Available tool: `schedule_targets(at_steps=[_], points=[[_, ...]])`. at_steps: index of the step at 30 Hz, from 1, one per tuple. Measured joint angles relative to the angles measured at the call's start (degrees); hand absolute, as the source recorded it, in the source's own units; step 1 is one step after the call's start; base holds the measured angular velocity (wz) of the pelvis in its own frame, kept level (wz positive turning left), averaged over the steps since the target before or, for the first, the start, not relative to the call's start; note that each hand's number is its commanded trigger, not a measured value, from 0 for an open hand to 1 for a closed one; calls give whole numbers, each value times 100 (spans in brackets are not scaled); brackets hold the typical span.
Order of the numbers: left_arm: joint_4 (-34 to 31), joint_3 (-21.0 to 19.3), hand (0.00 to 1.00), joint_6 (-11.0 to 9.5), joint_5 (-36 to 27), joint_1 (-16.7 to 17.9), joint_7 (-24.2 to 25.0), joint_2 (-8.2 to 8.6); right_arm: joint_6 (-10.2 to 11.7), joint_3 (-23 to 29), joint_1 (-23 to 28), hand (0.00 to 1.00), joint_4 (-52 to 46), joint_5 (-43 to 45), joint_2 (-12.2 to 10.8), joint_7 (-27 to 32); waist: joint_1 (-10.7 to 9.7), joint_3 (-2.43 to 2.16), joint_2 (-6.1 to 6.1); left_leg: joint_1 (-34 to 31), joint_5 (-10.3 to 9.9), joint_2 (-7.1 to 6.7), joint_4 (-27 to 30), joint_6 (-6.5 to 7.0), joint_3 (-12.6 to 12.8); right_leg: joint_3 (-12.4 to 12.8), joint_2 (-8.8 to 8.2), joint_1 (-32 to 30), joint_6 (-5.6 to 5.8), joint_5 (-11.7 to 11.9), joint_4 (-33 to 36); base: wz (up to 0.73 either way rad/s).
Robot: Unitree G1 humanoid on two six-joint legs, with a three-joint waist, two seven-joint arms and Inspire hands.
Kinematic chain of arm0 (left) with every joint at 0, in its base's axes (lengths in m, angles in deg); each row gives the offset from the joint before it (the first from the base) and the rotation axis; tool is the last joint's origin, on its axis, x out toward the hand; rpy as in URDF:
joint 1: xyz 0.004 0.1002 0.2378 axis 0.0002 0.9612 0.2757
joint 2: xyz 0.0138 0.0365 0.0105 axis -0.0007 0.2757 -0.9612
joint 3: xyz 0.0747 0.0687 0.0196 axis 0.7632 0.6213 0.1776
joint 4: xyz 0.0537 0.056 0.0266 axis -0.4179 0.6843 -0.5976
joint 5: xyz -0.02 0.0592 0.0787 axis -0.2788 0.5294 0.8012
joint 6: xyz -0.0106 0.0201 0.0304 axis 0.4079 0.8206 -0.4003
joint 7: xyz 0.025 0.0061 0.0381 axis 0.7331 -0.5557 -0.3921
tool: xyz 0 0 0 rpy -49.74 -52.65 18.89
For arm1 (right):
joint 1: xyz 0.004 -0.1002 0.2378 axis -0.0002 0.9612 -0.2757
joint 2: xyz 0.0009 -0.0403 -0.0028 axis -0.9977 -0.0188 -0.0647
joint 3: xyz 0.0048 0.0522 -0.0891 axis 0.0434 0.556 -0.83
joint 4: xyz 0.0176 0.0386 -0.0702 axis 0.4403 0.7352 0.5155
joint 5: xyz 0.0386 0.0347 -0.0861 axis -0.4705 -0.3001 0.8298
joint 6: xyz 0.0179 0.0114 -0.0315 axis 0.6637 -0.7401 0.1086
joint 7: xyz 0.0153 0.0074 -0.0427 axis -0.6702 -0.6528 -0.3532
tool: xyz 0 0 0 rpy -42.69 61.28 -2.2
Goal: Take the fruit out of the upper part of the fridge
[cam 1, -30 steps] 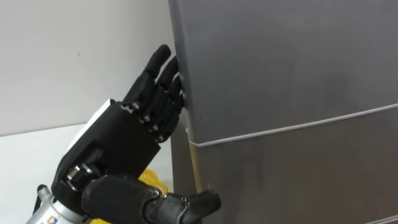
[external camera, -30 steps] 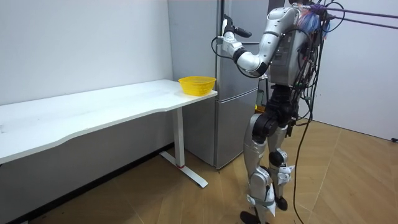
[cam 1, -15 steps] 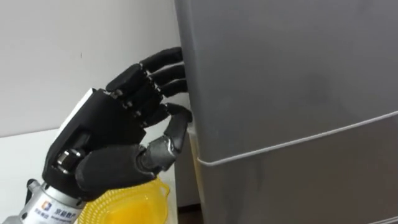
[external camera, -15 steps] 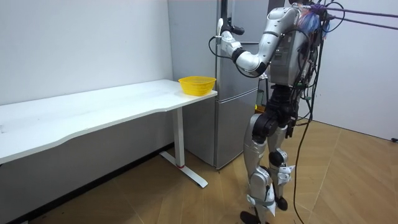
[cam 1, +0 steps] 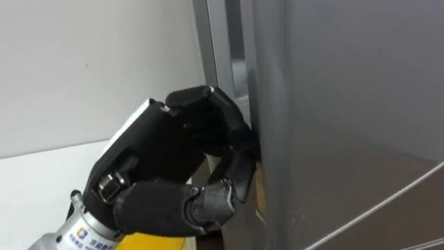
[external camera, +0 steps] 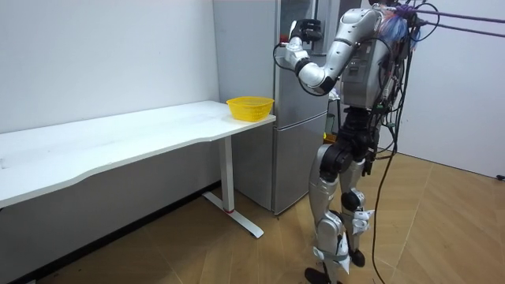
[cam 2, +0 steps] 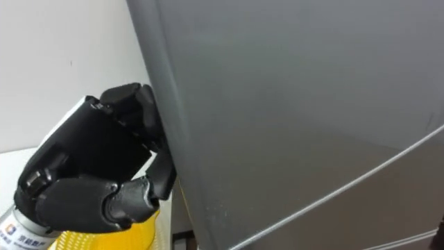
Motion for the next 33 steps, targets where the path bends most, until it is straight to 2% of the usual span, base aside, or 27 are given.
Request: schedule_targets(at_steps=[3,5,6,7,14,19,25,27,29,33], points=[[0,37,100,0,-7,0,99,0,0,0,0,0,0,0,6,1,-5,-7,-20,0,0,0,0,0,0,3,1,3,-2,2,2,0],[-1,60,60,-1,-17,0,126,0,3,0,0,0,0,0,11,1,-5,-5,-25,0,0,0,0,0,0,4,1,4,-2,2,2,0],[-1,62,44,-1,-19,0,151,0,3,0,0,0,0,0,12,1,-5,-5,-25,0,0,0,0,0,0,5,1,4,-2,2,2,0],[-15,73,0,-1,-30,0,183,0,4,-1,0,0,-1,0,14,1,-5,-6,-25,-1,0,0,0,0,0,5,1,4,-2,2,1,0],[-75,272,0,-11,-139,-2,433,-1,4,-2,-14,0,-7,6,19,-64,-37,-12,-40,12,0,-2,-7,0,10,34,4,3,0,9,-4,0],[-86,486,0,-12,-349,-42,573,3,5,-5,-35,0,2,10,20,-66,-201,-10,-49,14,0,-4,-9,0,21,52,5,9,2,15,-6,0],[-85,1028,0,-13,-347,-497,584,11,9,-60,-18,0,10,-43,22,-116,-316,-12,-55,-5,1,-2,1,1,30,73,7,9,0,19,-3,-1],[-86,1249,0,-12,-349,-626,580,15,8,-101,-13,0,10,-57,33,-115,-335,-41,-12,-4,1,4,1,1,61,91,15,8,-3,27,-3,-5],[-90,1406,0,-6,-346,-670,606,25,7,-199,-14,0,4,-36,36,-115,-354,-53,19,14,1,21,1,1,183,101,17,10,-3,27,-6,-5],[-90,1689,0,25,-340,-752,687,74,11,-289,-35,0,-19,-54,42,-128,-449,-47,34,50,1,48,-4,0,280,117,36,4,-9,28,-19,-4]])
